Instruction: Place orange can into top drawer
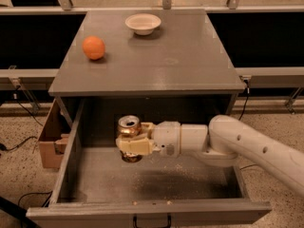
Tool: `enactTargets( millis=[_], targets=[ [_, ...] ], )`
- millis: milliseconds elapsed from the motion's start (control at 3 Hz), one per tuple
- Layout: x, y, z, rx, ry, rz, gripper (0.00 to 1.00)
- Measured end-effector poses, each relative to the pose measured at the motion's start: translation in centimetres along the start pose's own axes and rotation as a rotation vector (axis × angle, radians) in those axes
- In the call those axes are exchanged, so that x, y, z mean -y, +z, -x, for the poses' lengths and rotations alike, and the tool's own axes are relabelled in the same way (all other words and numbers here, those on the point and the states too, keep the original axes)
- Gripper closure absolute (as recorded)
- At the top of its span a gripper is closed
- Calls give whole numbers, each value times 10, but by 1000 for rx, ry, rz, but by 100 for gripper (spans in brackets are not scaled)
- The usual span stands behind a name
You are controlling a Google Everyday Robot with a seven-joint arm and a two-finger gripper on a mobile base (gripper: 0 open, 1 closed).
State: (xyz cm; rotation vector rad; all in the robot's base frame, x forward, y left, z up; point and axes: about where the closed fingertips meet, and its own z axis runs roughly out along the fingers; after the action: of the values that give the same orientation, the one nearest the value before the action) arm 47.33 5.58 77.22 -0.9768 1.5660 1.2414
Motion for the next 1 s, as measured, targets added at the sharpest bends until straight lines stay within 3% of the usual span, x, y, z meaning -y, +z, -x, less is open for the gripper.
enactTargets(
  millis=[333,1000],
  targets=[
    [19,32,-40,66,12,-33,100],
    [56,60,-72,121,-82,-83,100]
  ],
)
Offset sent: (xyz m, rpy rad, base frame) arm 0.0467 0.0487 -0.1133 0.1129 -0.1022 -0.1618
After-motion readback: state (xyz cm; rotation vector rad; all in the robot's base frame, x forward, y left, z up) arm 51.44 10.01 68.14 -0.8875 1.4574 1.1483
